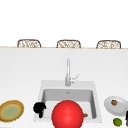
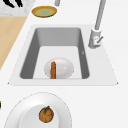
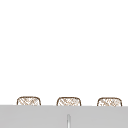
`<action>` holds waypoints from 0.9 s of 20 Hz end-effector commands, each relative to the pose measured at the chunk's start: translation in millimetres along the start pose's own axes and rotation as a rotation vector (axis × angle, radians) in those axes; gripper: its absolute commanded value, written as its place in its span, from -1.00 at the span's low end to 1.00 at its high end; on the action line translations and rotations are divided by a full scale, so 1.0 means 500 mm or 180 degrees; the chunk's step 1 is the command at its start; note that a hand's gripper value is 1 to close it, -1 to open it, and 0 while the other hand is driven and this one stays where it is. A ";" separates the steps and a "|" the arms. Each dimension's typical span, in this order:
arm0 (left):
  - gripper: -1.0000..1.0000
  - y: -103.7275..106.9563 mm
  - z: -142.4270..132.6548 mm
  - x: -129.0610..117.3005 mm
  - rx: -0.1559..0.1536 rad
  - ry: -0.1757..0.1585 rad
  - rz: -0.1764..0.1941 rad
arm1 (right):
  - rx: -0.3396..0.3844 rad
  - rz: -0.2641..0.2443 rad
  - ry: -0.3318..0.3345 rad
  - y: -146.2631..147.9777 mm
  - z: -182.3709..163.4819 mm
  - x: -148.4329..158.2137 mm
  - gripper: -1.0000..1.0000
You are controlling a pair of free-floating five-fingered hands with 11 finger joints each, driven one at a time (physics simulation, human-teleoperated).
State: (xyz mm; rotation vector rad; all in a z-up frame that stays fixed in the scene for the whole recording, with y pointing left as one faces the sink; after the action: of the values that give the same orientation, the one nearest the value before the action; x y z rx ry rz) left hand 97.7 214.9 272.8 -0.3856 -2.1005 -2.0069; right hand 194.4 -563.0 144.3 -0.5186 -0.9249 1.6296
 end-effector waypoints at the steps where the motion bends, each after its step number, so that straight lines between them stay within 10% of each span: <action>1: 0.00 0.000 0.000 0.000 0.0000 0.0000 0.0000 | -0.0147 0.0024 0.0034 0.010 -0.010 -0.001 1.00; 3: 0.00 0.000 0.000 0.000 0.0000 0.0000 0.0000 | -0.0113 0.0022 -0.0002 0.025 0.000 -0.014 1.00; 4: 0.00 0.000 0.000 0.000 0.0000 0.0000 0.0000 | -0.0102 0.0015 -0.0042 0.027 0.001 -0.019 -1.00; 18: 0.00 0.000 0.000 0.000 0.0000 0.0000 0.0000 | -0.0092 0.0127 -0.0081 -0.088 0.062 -0.030 -1.00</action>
State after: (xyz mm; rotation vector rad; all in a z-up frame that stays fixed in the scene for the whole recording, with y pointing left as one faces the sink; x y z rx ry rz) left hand 97.7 214.9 272.8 -0.3856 -2.1005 -2.0069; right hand 196.7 -584.3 178.9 -0.5782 -0.9516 1.6817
